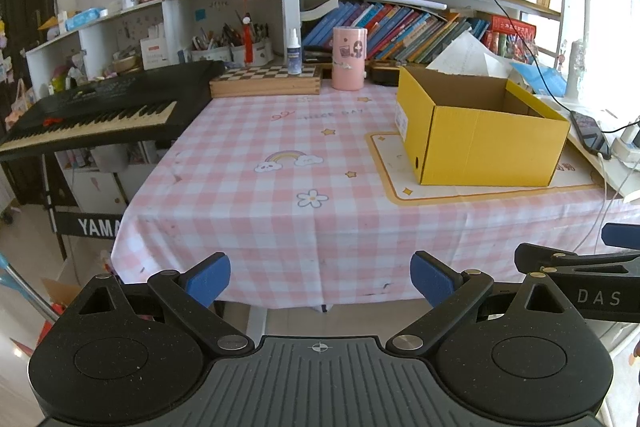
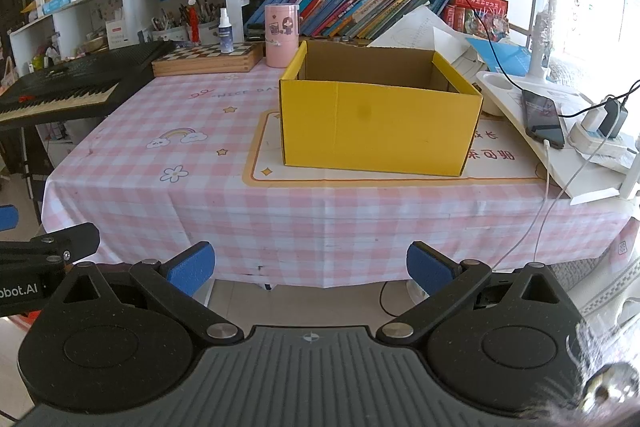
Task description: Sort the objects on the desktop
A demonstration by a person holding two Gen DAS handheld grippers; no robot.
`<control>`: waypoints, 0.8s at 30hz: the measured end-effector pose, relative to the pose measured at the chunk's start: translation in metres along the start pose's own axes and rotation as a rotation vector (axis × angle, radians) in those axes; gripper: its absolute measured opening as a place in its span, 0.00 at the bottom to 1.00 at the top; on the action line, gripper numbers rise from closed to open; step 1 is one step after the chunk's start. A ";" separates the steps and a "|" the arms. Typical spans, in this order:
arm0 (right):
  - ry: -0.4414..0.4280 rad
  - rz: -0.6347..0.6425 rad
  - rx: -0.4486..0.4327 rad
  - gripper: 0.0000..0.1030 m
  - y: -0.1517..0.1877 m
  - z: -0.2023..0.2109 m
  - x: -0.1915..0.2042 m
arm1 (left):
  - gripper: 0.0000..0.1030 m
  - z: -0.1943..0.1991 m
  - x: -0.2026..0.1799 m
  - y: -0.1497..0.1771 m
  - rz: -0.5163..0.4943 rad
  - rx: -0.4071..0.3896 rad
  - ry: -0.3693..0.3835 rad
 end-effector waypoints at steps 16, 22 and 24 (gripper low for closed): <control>0.000 0.000 0.001 1.00 -0.001 0.000 0.000 | 0.96 -0.004 0.003 0.000 -0.002 0.006 0.009; 0.000 0.002 0.001 1.00 -0.001 -0.001 0.001 | 0.96 -0.006 0.004 0.001 0.002 0.006 0.010; -0.001 0.003 0.002 1.00 0.000 -0.001 0.001 | 0.96 -0.007 0.004 0.002 0.002 0.008 0.009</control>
Point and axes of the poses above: each gripper's, at about its wrist camera, not at the fingertips, and z roughly against the way its jaws point, x to its left, y to its underside, the point moved 10 cm from there along -z, roughly the way its jaws point, and after that the axes turned 6 degrees about -x, right-handed, at the moved point
